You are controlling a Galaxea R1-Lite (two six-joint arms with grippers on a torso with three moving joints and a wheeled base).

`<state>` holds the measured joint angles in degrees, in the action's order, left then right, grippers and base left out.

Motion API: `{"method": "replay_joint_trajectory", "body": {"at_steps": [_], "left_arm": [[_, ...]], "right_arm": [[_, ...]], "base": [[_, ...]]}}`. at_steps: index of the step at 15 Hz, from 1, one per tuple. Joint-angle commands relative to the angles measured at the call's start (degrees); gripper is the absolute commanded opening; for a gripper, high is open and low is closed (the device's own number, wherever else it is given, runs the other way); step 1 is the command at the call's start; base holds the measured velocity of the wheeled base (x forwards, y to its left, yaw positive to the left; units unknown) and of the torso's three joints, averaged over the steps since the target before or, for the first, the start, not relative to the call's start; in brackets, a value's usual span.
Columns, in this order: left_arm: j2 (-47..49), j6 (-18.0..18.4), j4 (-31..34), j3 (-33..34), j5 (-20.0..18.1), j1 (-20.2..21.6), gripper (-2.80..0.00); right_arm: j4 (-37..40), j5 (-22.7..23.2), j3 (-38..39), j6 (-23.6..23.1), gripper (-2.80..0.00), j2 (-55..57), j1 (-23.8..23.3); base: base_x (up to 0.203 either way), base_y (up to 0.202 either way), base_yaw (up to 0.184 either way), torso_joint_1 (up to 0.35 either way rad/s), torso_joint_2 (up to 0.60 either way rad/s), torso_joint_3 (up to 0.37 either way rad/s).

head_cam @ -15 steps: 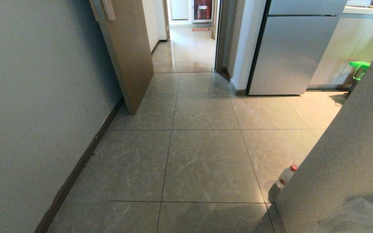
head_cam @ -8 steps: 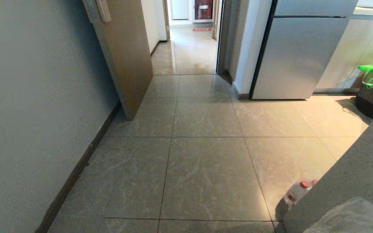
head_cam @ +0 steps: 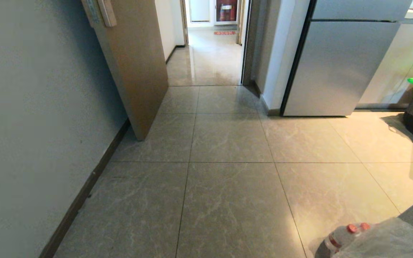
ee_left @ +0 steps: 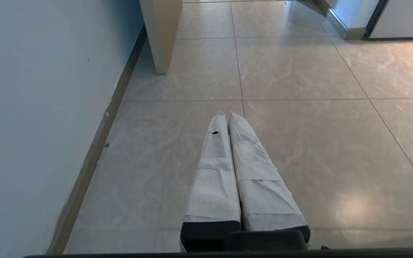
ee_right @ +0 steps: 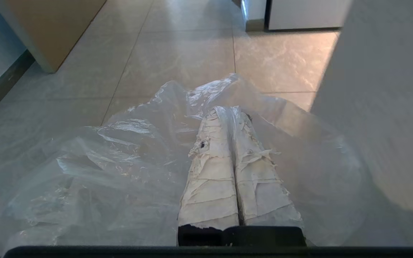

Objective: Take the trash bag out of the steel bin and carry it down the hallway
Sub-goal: Put the trash bag at the door

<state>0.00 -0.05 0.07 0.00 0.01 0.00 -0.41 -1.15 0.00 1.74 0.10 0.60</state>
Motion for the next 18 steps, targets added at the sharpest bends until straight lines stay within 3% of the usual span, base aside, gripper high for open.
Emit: {"method": "replay_joint_trajectory", "body": {"at_steps": [1, 18], "left_arm": [[0.00, -0.04, 0.01, 0.00, -0.01, 0.00, -2.80], [0.00, -0.04, 0.01, 0.00, -0.01, 0.00, -2.80]], "right_arm": [[-0.02, 0.00, 0.09, 0.02, -2.80, 0.08, 0.02], [-0.02, 0.00, 0.09, 0.02, -2.80, 0.08, 0.02]], "base": [[0.188, 0.000, 0.001, 0.002, 0.00, 0.002], [0.191, 0.000, 0.001, 0.002, 0.00, 0.004]]}}
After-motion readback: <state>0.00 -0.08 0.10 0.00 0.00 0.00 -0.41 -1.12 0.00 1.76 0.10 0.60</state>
